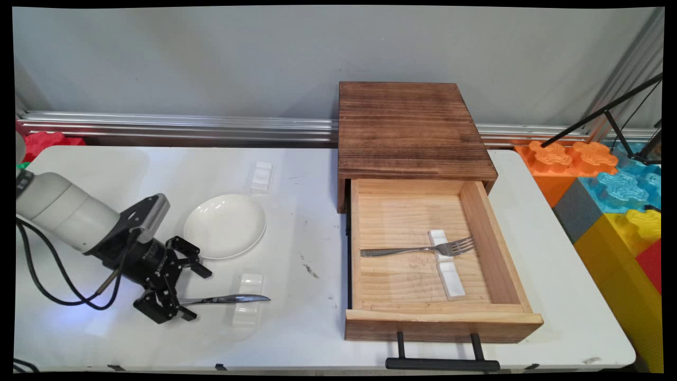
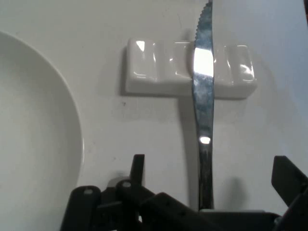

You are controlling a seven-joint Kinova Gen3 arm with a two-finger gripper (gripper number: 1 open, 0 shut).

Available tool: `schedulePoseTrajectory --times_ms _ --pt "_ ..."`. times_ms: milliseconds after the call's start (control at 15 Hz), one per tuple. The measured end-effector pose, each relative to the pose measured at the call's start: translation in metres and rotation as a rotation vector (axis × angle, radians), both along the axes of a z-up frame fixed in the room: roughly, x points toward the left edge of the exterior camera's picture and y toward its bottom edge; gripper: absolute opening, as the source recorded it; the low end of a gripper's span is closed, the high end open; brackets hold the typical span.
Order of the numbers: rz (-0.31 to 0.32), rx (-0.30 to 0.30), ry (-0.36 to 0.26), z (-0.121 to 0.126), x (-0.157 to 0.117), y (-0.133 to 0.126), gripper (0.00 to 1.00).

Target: Pick up the knife from the right of the white plate

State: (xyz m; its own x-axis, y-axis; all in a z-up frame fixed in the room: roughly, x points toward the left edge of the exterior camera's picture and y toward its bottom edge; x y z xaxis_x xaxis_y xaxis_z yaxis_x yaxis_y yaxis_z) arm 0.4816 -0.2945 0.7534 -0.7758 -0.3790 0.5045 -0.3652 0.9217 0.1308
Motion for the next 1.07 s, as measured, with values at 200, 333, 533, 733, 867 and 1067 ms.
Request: schedulePoseTrajectory --times_ms 200,333,533,733,867,1067 --pt "-0.02 -0.01 -0.001 -0.005 -0.003 0.0 1.0" --pt "-0.029 -0.014 -0.003 -0.007 -0.004 0.0 1.0" --pt "-0.043 -0.022 -0.006 -0.011 -0.007 0.0 1.0" --pt "-0.052 -0.029 -0.008 -0.013 -0.008 -0.001 1.0" --pt "-0.055 -0.031 -0.007 -0.014 -0.009 -0.001 0.0" --pt "-0.058 -0.033 -0.008 -0.015 -0.01 -0.002 0.0"
